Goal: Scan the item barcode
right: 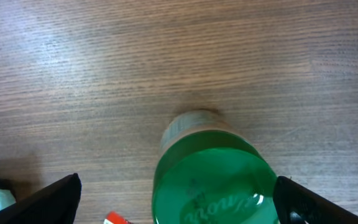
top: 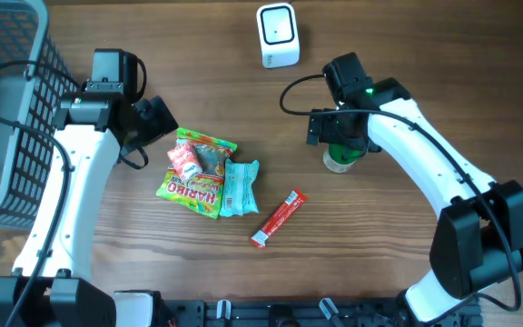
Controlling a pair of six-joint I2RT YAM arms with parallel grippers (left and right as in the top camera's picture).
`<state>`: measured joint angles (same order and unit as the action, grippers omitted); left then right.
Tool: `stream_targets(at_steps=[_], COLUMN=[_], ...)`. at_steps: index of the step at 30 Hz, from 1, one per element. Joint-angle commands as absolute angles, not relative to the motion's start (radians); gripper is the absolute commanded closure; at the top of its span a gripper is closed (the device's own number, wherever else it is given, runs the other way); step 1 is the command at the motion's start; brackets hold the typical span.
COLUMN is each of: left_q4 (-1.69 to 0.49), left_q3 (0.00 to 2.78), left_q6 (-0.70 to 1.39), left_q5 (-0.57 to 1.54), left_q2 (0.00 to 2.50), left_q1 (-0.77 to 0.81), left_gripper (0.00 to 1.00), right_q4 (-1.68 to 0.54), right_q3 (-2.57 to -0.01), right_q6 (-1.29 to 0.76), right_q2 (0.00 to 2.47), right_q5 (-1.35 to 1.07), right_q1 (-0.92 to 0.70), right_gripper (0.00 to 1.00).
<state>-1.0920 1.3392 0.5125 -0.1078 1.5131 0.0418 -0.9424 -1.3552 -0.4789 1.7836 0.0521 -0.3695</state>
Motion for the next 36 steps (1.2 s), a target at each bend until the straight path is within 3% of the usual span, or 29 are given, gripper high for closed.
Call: stream_targets(at_steps=[1,11,36], left_q4=[-1.089,-1.089,-1.089], left_q3=[1.339,1.339,1.339], left_q6=[0.501,0.501,0.501], left_q5=[-0.114,-0.114,-0.114], left_q2=[1.520,1.519,1.520], left_q1=[0.037,0.037,0.037], left_gripper=[0.00,0.00,0.00], right_q4=[-0.958,-1.041,-0.896], right_q3=[-1.389,-1.385,-1.262], right_q6=[-0.472,-0.284,-0.234], right_q2=[1.802,1.803,1.810], right_q5=[0.044,0.033,0.072], right_q1=[-0.365,-0.365,-0.365], right_gripper=[0.00,0.00,0.03])
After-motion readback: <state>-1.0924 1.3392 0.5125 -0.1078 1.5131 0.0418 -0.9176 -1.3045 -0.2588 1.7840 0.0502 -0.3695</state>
